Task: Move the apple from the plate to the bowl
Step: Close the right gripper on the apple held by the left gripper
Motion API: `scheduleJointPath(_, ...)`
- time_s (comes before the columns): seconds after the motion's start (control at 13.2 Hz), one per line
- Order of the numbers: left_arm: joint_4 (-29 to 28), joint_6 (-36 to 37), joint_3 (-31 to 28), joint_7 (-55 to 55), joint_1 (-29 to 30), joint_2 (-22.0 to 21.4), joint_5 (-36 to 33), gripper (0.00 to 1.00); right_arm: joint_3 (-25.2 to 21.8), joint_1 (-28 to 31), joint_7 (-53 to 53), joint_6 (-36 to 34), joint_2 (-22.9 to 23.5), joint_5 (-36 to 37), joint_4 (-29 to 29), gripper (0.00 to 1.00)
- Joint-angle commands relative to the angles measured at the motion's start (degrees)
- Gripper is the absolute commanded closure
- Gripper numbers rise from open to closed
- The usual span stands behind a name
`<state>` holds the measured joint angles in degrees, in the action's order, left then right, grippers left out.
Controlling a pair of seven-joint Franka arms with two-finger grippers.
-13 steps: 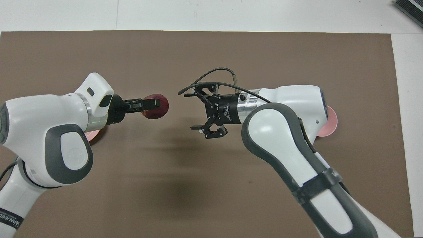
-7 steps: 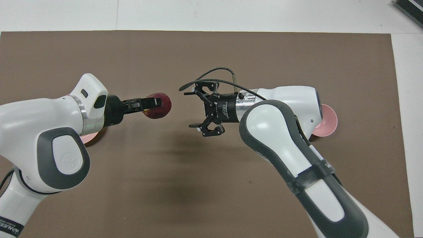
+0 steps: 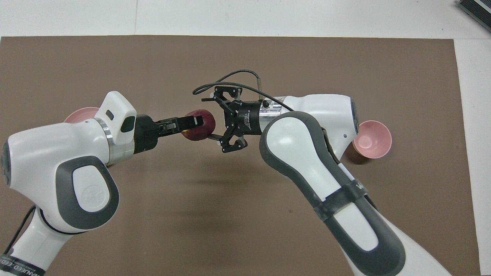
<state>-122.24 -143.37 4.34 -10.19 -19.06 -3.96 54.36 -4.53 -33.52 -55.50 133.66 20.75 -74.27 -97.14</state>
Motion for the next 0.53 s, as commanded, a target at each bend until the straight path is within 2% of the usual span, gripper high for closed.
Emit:
scheduleJointPath(0.0,-1.7,-1.6,1.9,3.1,-1.0,-2.4,2.9,1.00,0.6,-1.2,-1.4,1.3,1.7,-0.3,2.4,0.00)
scheduleJointPath(0.15,-1.6,-2.9,1.9,3.5,-1.0,-2.4,2.8,1.00,0.6,-1.3,-1.4,1.3,1.7,-0.2,2.2,0.00)
scheduleJointPath(0.23,-1.3,-3.0,1.9,3.8,-1.0,-2.2,2.9,1.00,0.6,-1.3,-1.2,1.2,1.7,-0.1,2.3,0.21)
scheduleJointPath(0.3,-1.4,-3.3,1.9,3.8,-1.0,-2.3,2.8,1.00,0.6,-1.0,-1.0,0.5,1.7,-0.3,2.6,0.72)
scheduleJointPath(0.38,-1.4,-3.2,1.9,3.8,-1.0,-2.3,2.7,1.00,0.6,-0.7,-0.9,0.2,1.7,-0.4,2.7,0.89)
scheduleJointPath(0.46,-1.5,-3.1,1.9,3.9,-1.0,-2.4,2.8,1.00,0.6,-0.3,-0.9,0.1,1.7,-0.4,2.7,1.00)
